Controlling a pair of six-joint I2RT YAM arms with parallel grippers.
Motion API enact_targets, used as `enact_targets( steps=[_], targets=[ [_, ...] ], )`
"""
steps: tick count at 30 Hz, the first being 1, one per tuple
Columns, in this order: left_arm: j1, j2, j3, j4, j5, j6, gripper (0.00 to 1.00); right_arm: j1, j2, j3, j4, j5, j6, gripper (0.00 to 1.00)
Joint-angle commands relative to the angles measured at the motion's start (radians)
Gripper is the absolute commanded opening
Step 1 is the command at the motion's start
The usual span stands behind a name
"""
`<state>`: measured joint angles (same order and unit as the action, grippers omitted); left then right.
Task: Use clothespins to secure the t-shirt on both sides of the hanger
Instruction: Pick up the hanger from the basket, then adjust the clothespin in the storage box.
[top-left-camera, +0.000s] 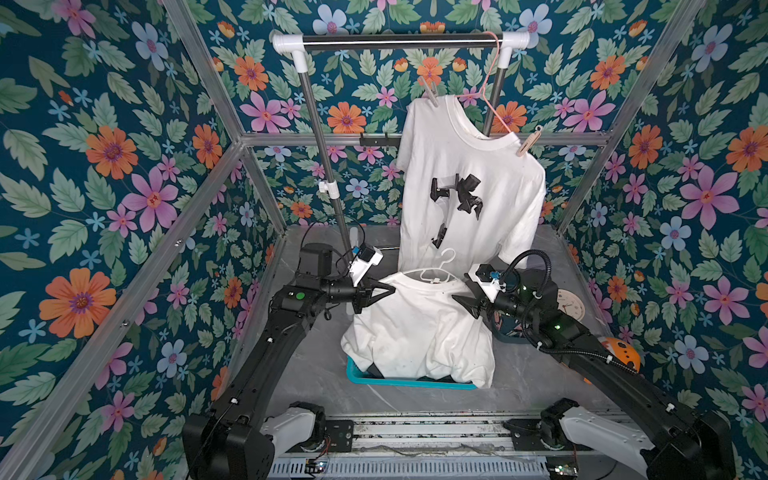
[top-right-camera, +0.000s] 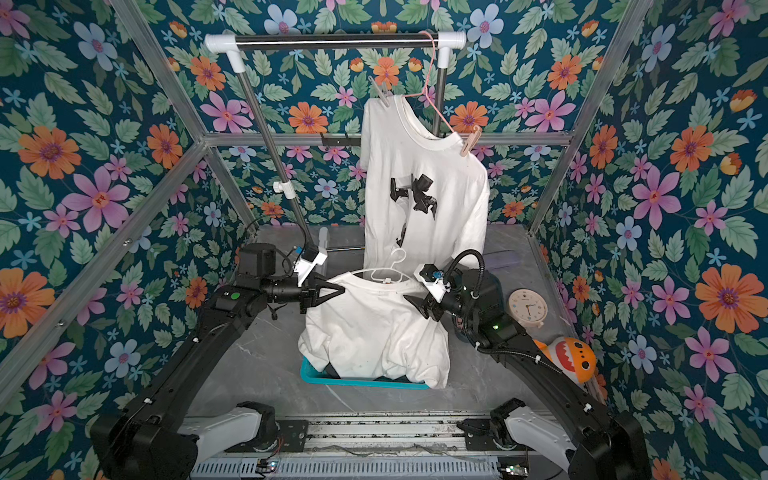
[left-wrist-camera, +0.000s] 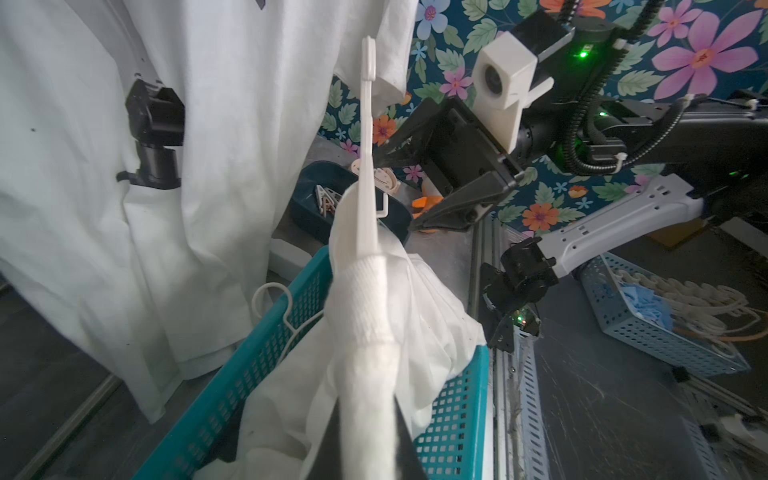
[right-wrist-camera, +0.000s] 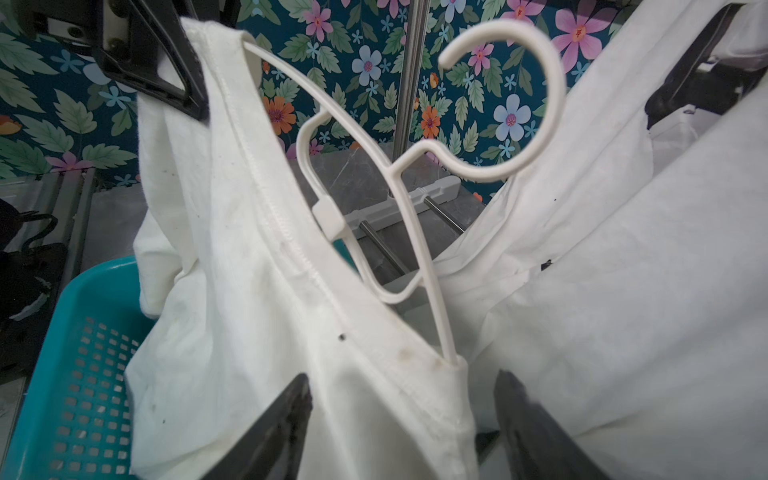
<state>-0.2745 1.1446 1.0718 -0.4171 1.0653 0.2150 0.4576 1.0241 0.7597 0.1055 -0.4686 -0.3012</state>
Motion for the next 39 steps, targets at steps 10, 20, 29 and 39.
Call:
enact_targets(
  steps=[10, 20, 29, 39],
  targets=[
    [-0.001, -0.094, -0.049, 0.109, -0.124, 0.032, 0.00, -0.013, -0.101, -0.022, -0.123, 0.245, 0.269, 0.70],
    [0.000, -0.176, -0.123, 0.152, -0.157, 0.035, 0.00, -0.024, -0.210, -0.034, -0.393, 0.618, 0.485, 0.64],
    [0.000, -0.198, -0.155, 0.183, -0.137, 0.038, 0.00, -0.166, -0.170, -0.056, -0.488, 0.651, 0.685, 0.63],
    [0.000, -0.210, -0.173, 0.220, -0.122, 0.032, 0.00, -0.274, -0.015, -0.056, -0.507, 0.680, 0.725, 0.63]
  ],
)
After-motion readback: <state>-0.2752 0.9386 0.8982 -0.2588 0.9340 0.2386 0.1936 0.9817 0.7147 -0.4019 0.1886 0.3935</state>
